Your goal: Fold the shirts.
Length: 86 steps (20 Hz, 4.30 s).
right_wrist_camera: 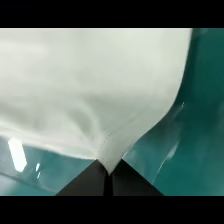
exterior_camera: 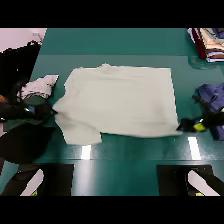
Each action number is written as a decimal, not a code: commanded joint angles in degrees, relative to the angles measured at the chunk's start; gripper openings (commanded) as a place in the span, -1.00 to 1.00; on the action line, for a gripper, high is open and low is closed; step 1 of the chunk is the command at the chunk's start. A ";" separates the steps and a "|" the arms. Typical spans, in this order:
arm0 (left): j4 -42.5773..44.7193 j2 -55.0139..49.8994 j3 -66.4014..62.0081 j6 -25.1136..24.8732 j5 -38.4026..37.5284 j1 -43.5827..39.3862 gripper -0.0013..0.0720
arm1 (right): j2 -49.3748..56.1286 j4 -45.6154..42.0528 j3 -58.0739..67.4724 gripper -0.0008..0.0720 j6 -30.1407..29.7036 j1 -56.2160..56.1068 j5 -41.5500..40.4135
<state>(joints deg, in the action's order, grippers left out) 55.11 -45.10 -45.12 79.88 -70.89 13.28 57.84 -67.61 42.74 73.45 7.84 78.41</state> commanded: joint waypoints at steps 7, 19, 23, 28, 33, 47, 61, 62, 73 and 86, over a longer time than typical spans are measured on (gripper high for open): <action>-0.31 6.19 -56.72 4.26 -1.07 0.04 -0.89 | -9.29 -0.04 53.51 -0.93 1.07 -2.91 -4.04; -4.96 2.05 -72.81 7.15 0.22 0.04 -0.89 | -8.57 -13.44 72.46 -0.93 3.21 -2.84 -3.06; -6.49 -6.27 -59.82 6.60 -8.87 0.04 -0.89 | 0.07 -12.92 64.22 -0.93 3.15 -2.84 2.69; -6.27 -21.68 -47.12 2.47 -10.54 0.02 -0.89 | 15.30 -12.98 55.12 -0.93 2.99 -5.22 5.25; -4.26 -39.50 -44.24 -2.97 -0.57 -4.63 -0.89 | 33.29 -13.11 55.04 -0.93 2.99 -8.07 3.48; 2.58 -53.51 -55.04 -11.21 9.75 -10.80 -0.90 | 43.47 -13.16 64.59 -0.94 7.50 -6.43 -4.28; 10.93 -52.78 -38.32 -4.70 4.39 -10.73 0.11 | 34.86 -12.96 38.01 0.19 9.09 -11.15 -11.50; 11.61 -51.93 -38.32 -4.66 2.73 -10.73 0.04 | 34.69 -12.90 38.93 0.19 10.03 -10.60 -10.43; 13.70 -21.68 -3.65 6.08 1.46 -10.75 0.04 | 12.81 -1.42 18.99 0.15 3.91 0.66 -4.81; -1.53 -4.90 23.45 9.60 16.79 -10.80 0.04 | 7.23 0.61 12.63 0.15 1.95 -1.40 -5.44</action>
<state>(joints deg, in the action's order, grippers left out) 57.43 -50.74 -24.36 89.76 -59.24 2.52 65.32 -67.24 55.57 75.53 7.81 73.10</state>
